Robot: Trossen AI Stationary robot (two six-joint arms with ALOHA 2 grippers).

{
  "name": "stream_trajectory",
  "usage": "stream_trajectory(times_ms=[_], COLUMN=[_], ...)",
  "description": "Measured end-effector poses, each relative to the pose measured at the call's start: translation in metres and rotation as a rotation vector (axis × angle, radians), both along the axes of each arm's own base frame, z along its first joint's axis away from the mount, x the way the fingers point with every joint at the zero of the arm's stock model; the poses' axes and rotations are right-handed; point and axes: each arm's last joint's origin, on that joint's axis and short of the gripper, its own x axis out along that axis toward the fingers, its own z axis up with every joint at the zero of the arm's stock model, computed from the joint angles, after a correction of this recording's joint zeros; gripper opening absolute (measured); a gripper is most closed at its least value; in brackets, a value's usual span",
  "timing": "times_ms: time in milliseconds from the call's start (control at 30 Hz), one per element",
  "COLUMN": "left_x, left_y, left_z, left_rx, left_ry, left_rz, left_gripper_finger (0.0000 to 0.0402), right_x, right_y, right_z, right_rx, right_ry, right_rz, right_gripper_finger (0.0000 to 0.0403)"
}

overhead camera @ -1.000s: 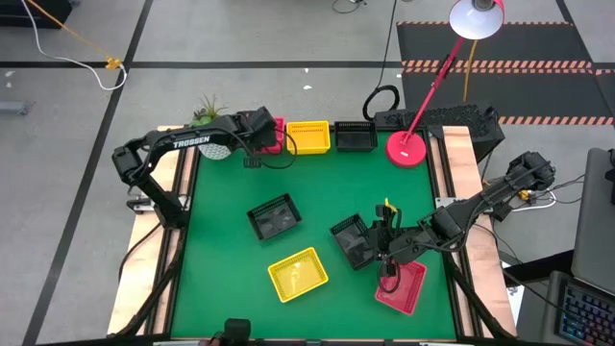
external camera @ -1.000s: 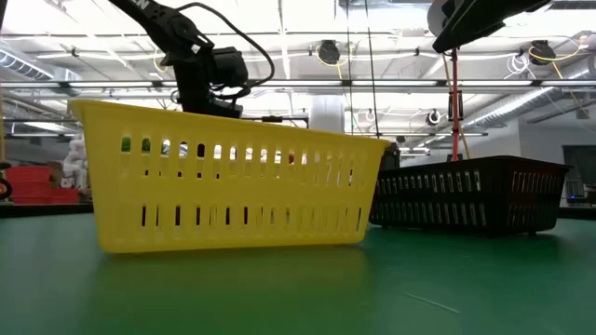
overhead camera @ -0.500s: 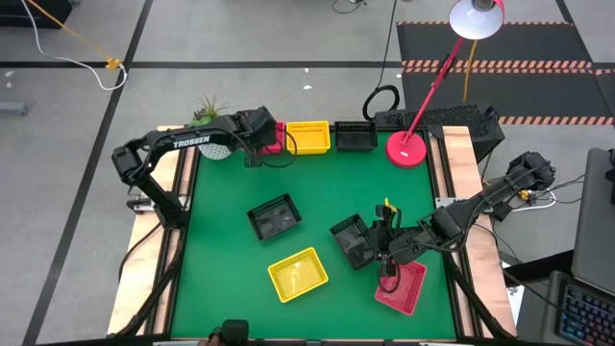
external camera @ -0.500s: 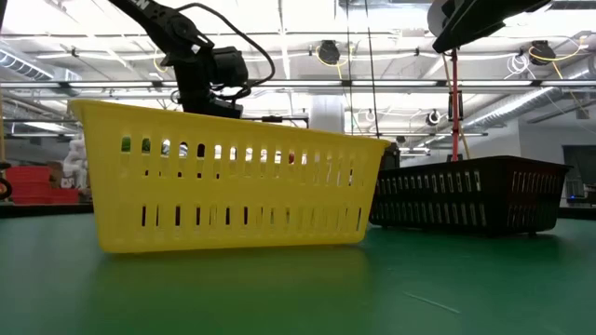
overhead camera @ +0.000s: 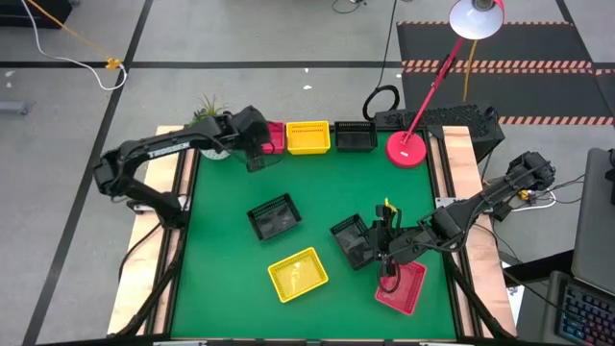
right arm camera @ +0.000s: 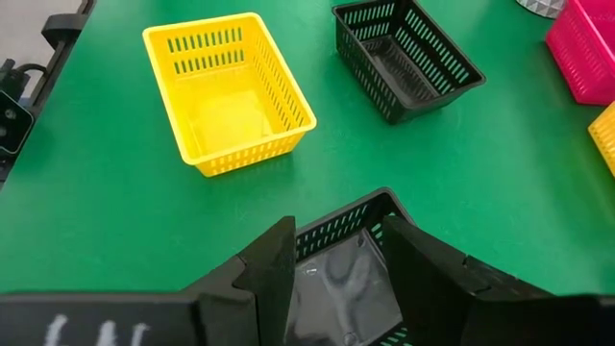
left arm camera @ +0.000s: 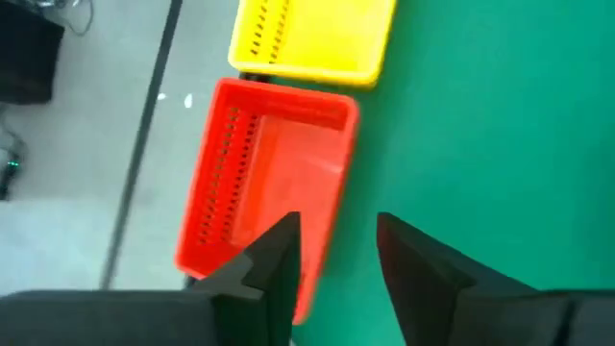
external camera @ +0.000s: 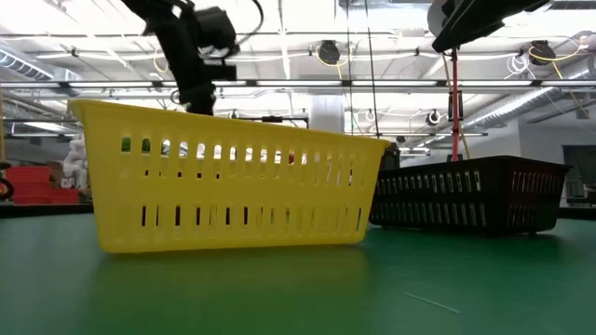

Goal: Stack baskets by color
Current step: Stack the bottom right black basket on the top black basket

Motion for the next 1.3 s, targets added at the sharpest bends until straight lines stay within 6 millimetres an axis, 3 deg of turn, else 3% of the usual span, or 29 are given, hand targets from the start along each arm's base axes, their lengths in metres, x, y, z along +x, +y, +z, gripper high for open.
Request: stream_trajectory(times_ms=[333,567,800,1067,1300], left_x=[-0.014,-0.005,0.009,0.005,-0.013], left_y=[-0.057,-0.111,-0.155,-0.163,-0.161], left_z=[0.044,0.051,0.048,0.038,0.024], left_rx=[-0.052,-0.113,-0.085,-0.058,-0.104], left_ry=[-0.251,-0.315,-0.349,-0.365,-0.402], left_rz=[0.015,-0.124,-0.219,-0.289,-0.242], left_gripper_finger=[0.0064,0.0032,0.0024,0.0024,0.0024], right_x=[0.002,0.007,0.014,0.044,0.066], right_y=[-0.002,-0.005,-0.001,0.017,0.031], right_z=[0.002,0.009,0.045,0.069,0.066], right_rx=[0.048,0.157,0.275,0.243,0.314], right_ry=[-0.030,-0.051,-0.038,0.170,0.361], right_rz=[-0.070,-0.131,-0.177,-0.310,-0.420], right_gripper_finger=[0.0150,0.0150,0.0150,0.0150,0.0150])
